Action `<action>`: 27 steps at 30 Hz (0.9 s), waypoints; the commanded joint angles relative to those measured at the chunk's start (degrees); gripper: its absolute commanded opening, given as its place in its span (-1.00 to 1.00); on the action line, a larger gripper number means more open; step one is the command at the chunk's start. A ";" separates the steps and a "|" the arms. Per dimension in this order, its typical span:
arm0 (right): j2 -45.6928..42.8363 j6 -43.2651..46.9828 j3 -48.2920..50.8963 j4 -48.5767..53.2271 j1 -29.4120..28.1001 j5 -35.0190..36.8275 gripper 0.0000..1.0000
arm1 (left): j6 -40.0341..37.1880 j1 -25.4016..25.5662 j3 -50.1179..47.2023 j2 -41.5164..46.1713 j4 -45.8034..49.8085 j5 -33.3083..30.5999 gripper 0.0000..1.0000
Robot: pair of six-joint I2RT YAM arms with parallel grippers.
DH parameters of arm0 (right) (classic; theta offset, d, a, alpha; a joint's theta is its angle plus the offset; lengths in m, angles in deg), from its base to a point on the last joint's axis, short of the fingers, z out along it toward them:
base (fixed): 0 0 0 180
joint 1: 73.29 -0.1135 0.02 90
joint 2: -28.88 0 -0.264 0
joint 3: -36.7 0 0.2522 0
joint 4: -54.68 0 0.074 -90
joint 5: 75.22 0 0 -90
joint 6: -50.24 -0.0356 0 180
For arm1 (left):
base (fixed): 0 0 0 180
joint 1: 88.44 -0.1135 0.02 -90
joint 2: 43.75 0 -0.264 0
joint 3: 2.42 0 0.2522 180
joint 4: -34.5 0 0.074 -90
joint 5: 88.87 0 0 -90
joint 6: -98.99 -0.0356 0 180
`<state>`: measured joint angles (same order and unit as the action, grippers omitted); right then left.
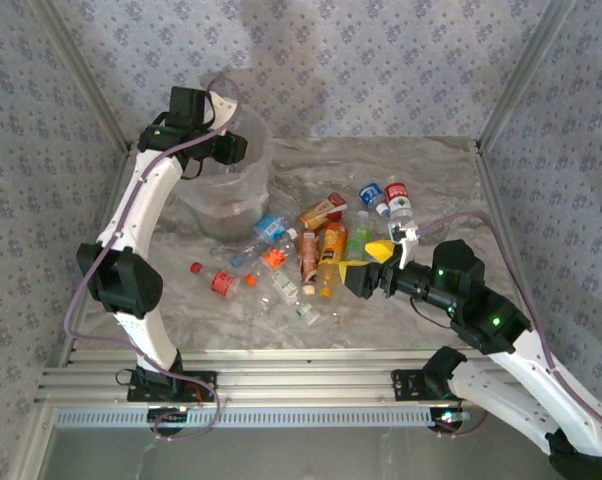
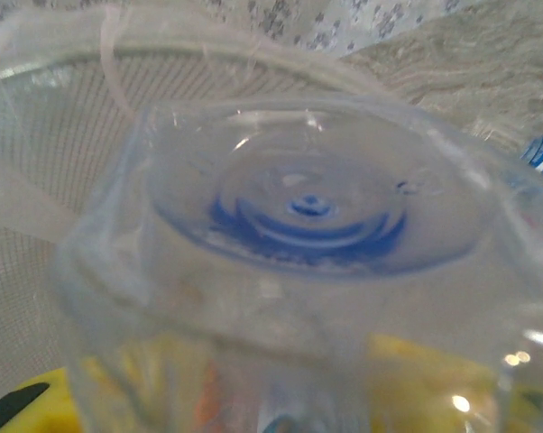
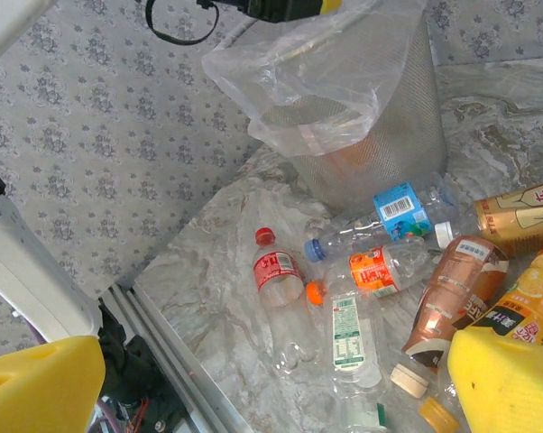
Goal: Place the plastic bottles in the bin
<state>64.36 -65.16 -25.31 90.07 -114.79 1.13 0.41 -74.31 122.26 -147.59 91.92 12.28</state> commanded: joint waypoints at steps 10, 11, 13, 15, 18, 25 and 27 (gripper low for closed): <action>-1.34 0.19 -0.37 1.16 0.21 1.16 0.99 | -3.46 -1.13 -5.87 -4.13 -3.40 1.99 0.00; -1.46 0.19 -0.31 1.25 0.19 1.20 1.00 | -3.40 -1.13 -5.88 -4.47 -3.28 1.72 0.00; -1.73 0.18 -0.27 1.40 0.19 1.35 0.99 | -3.29 -1.15 -5.87 -5.29 -3.10 1.03 0.01; -1.90 0.18 -0.27 1.56 0.19 1.46 1.00 | -3.29 -1.22 -5.86 -5.89 -2.87 0.54 0.02; -1.99 0.10 -0.20 1.55 0.19 1.52 1.00 | -3.46 -1.21 -6.04 -6.53 -2.61 -0.16 0.04; -1.63 0.46 -0.27 1.31 0.24 1.71 1.00 | -3.63 -1.23 -7.33 -7.26 -2.70 -1.74 0.18; -1.32 0.59 -0.52 1.34 0.24 1.70 1.00 | -3.51 -1.21 -7.54 -7.28 -2.87 -2.25 0.24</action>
<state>63.05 -65.16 -25.31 90.79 -114.79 2.00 -2.47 -75.23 115.59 -154.56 89.82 11.06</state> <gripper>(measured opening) 0.997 0.616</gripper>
